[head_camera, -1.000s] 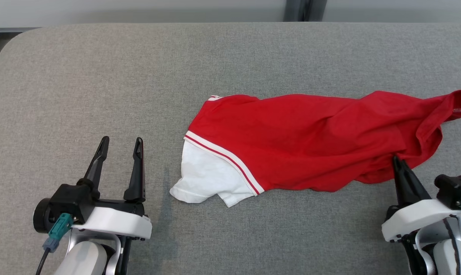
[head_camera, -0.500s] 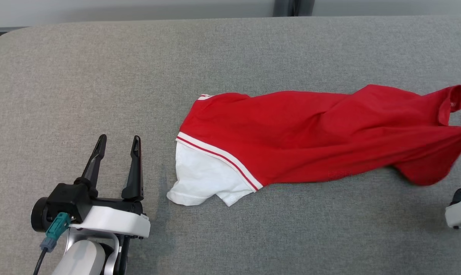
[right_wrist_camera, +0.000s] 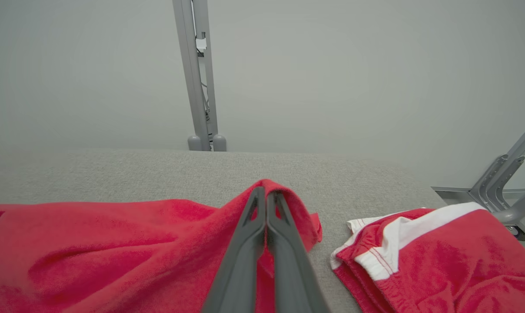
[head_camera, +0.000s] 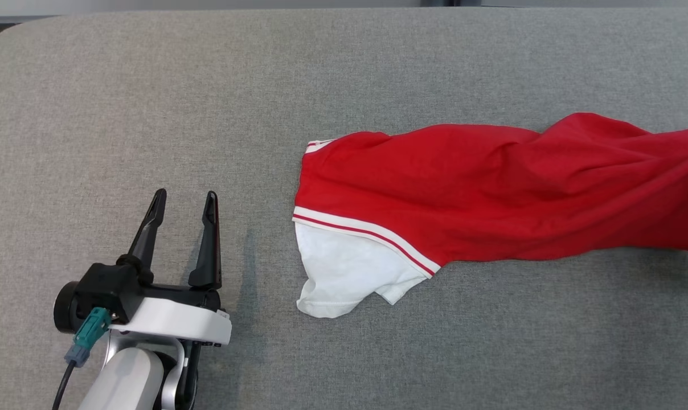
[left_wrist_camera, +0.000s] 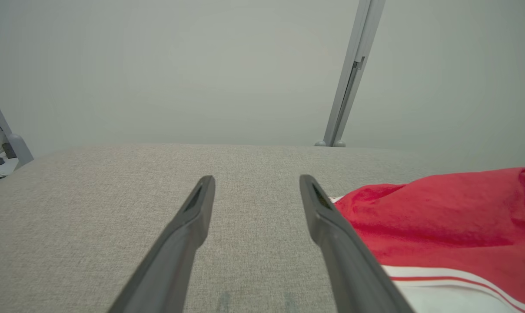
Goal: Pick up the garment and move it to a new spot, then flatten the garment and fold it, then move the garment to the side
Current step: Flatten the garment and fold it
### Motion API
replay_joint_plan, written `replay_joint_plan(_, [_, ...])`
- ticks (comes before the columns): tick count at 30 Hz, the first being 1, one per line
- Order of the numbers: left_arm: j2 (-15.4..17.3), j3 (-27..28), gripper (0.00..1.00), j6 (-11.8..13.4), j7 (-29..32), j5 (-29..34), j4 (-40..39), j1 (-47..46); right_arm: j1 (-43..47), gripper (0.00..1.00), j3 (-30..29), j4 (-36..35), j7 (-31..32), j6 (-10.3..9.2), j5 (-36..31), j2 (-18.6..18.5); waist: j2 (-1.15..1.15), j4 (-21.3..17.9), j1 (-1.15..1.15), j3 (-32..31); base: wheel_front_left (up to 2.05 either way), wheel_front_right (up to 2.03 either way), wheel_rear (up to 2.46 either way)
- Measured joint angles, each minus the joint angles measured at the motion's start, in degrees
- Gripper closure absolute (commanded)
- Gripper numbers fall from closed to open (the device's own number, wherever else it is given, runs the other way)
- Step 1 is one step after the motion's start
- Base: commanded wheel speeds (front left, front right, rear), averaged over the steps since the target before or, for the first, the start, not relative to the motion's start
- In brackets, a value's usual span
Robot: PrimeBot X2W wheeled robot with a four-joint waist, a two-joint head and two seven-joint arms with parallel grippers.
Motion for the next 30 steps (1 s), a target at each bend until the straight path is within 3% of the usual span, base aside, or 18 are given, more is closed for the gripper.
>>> replay_joint_plan(10, [-0.6,-0.4,0.0,-1.2,0.0,1.1,0.4,-2.0,-16.3,1.0,10.4,18.9,-7.2,0.01,3.3,-3.8,0.0,1.5,0.0,2.6,0.0,0.0,0.0])
replay_joint_plan(17, [-1.1,-0.8,0.0,-1.5,0.0,1.6,0.8,-2.7,-20.6,0.98,14.8,28.2,-10.3,0.0,4.9,-4.0,0.0,2.2,0.0,3.2,0.0,0.0,0.0])
replay_joint_plan(18, [-1.1,-0.7,0.0,-1.5,0.0,1.6,0.9,-2.8,-20.7,0.7,15.2,29.2,-10.8,0.0,5.3,-3.7,0.0,2.1,0.0,3.1,0.0,0.0,0.0])
replay_joint_plan(19, [-1.1,-0.7,0.0,-1.5,0.0,1.6,1.0,-2.8,-20.6,0.29,15.6,30.0,-11.5,0.0,5.6,-3.5,0.0,2.0,0.0,3.0,0.0,0.0,0.0])
replay_joint_plan(20, [-1.2,-0.8,0.0,-1.7,0.0,1.6,1.2,-2.8,-20.5,0.0,15.9,30.8,-12.3,0.0,5.8,-3.4,0.0,1.9,0.0,2.8,0.0,0.0,0.0])
replay_joint_plan(25, [-1.2,-0.7,0.0,-1.7,0.0,1.6,1.8,-2.3,-16.3,0.0,15.7,30.3,-16.0,0.0,6.6,-2.4,0.0,1.3,0.0,1.3,0.0,0.0,0.0])
replay_joint_plan(30, [-0.6,0.1,0.0,-1.6,0.0,1.6,1.6,-1.6,-9.0,0.0,13.5,22.7,-17.2,0.01,3.8,0.6,0.0,0.5,0.0,-0.4,0.0,0.0,0.0])
